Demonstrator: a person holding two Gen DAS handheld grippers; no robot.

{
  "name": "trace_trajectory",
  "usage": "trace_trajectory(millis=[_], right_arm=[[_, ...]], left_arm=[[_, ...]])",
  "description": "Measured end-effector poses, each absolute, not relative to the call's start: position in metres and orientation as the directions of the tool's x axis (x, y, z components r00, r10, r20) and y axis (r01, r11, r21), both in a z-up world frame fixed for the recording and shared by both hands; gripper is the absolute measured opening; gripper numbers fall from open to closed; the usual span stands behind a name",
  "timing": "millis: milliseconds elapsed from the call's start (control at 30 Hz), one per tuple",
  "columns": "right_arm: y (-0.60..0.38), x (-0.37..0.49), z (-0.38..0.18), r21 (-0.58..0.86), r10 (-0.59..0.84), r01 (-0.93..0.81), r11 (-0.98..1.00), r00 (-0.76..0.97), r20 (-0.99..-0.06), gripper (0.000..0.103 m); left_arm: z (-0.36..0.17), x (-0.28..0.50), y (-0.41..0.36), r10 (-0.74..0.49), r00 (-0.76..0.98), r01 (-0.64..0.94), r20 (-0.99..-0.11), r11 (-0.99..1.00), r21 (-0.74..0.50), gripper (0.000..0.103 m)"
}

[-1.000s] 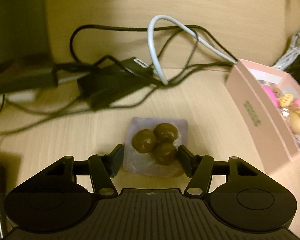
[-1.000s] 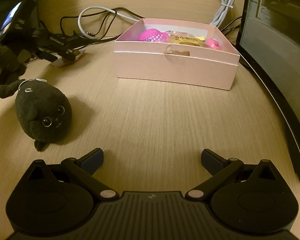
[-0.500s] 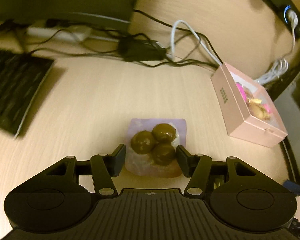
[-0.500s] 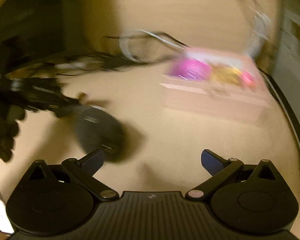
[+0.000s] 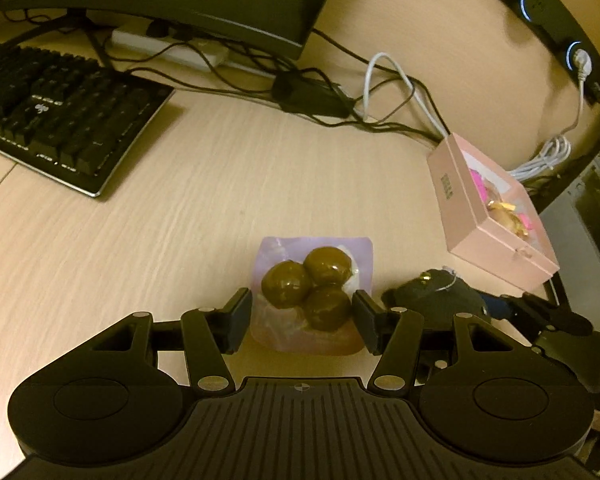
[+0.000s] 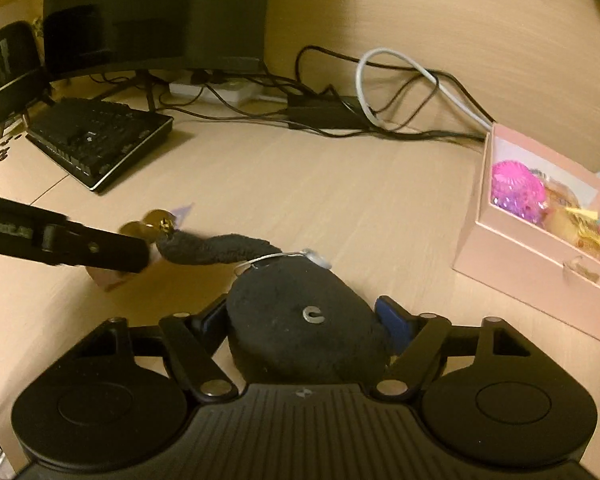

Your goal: Organize objects

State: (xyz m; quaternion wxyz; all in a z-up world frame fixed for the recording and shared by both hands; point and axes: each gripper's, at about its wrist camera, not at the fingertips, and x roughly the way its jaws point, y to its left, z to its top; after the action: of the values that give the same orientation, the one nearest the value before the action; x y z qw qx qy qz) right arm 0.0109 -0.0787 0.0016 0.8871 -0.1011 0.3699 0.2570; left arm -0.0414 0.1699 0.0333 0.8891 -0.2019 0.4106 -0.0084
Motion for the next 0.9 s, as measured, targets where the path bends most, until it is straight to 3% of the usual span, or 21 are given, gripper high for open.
trace_trajectory(millis=[400, 633, 900], right_arm=[[-0.145, -0.007, 0.001, -0.084, 0.304, -0.519, 0.85, 0.616, -0.726, 0.077], [-0.175, -0.018, 0.008, -0.167, 0.227, -0.48, 0.861, 0.658, -0.718, 0.098], [-0.205, -0.023, 0.014, -0.263, 0.104, -0.374, 0.889, 0.726, -0.68, 0.098]], left_arm=[[0.035, -0.034, 0.12, -0.309, 0.629, -0.004, -0.713, 0.916, -0.401, 0.06], [0.032, -0.031, 0.102, -0.346, 0.61, 0.027, -0.713, 0.908, -0.418, 0.06], [0.032, -0.034, 0.092, -0.352, 0.599, 0.03, -0.719, 0.908, -0.419, 0.06]])
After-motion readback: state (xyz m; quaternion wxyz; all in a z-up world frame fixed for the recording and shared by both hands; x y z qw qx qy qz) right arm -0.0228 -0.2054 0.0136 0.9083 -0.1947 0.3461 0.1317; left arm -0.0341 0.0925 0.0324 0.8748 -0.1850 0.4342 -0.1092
